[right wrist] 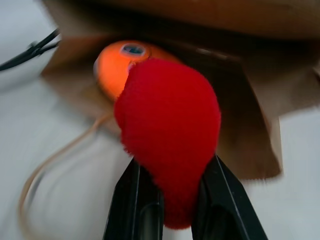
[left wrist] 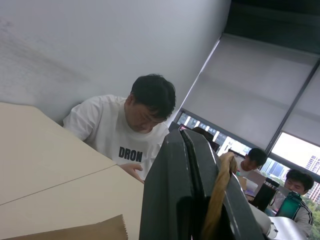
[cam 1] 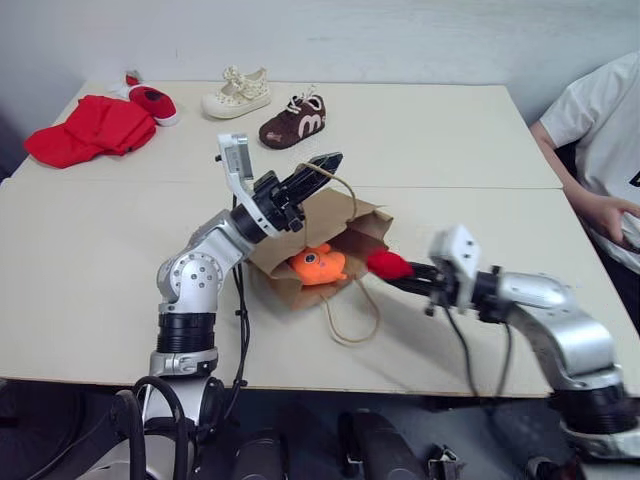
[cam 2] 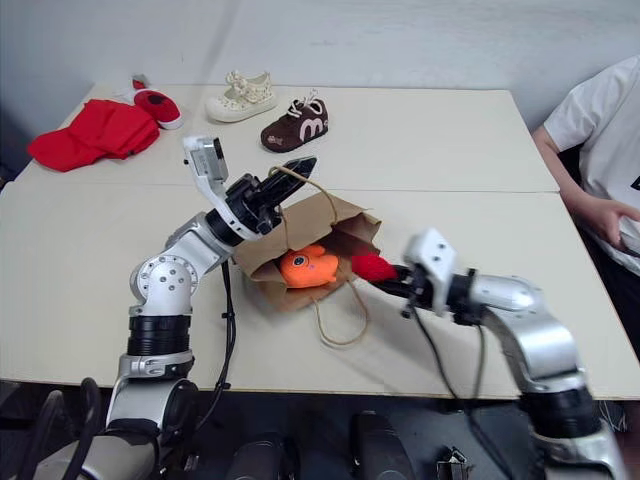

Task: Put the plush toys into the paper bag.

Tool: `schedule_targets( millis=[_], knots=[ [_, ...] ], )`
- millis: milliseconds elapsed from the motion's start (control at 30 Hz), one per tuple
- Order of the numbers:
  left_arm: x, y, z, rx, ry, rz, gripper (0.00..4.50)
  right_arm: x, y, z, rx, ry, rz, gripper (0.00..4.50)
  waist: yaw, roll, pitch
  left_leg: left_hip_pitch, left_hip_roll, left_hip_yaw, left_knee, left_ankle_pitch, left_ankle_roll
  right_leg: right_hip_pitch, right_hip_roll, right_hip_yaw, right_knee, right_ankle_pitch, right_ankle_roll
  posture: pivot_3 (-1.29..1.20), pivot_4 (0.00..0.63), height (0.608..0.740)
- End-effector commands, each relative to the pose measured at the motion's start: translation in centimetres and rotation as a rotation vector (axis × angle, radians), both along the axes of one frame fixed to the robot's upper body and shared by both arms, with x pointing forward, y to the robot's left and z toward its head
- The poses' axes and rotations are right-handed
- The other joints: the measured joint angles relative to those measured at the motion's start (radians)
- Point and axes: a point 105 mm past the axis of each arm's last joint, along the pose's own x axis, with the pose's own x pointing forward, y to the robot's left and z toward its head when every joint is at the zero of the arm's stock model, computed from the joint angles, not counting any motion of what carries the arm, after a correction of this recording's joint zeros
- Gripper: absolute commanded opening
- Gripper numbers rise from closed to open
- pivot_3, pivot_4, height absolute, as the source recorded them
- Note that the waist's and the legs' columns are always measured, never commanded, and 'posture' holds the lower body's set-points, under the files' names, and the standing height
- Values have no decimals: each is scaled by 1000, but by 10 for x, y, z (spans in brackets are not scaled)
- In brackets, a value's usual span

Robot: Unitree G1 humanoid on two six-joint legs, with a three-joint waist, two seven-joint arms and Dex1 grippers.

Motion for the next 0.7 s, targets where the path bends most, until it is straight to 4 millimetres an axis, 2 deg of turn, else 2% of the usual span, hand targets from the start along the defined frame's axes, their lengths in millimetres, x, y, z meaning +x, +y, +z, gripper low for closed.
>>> schedule_targets(
  millis=[33,133,367,433,533,700],
  knots=[
    [-8,-3,14,-42,-41,-43,0,17,13,7,-17,6,-115,248,2,0,0,-1,0,0,0,0,0,-1,0,0,0,0,0,0,150,740],
    [-12,-6,17,-62,-39,-83,0,33,22,0,-93,13,-180,248,3,0,0,-3,0,-1,1,0,1,-1,-1,-2,-1,0,0,0,150,740],
    [-22,-9,16,-75,-29,-152,0,58,50,-3,-94,38,-206,248,-8,0,0,-4,0,-1,0,0,2,-3,-1,-2,0,0,0,0,150,740],
    [-23,-10,15,-75,-30,-153,0,62,54,-6,-59,81,-221,995,-8,0,0,-4,0,-1,0,0,2,-3,-1,-2,0,0,-1,0,150,740],
    [-22,-8,15,-85,-35,-131,0,60,55,1,-18,72,-218,2021,-8,0,0,-5,0,-1,0,0,2,-4,-1,-2,0,0,-1,0,150,740],
    [-19,1,14,-87,-38,-86,0,34,41,15,63,143,-109,3827,-2,0,0,-14,0,-2,3,0,2,-13,-2,-2,2,0,0,0,150,740]
  ],
)
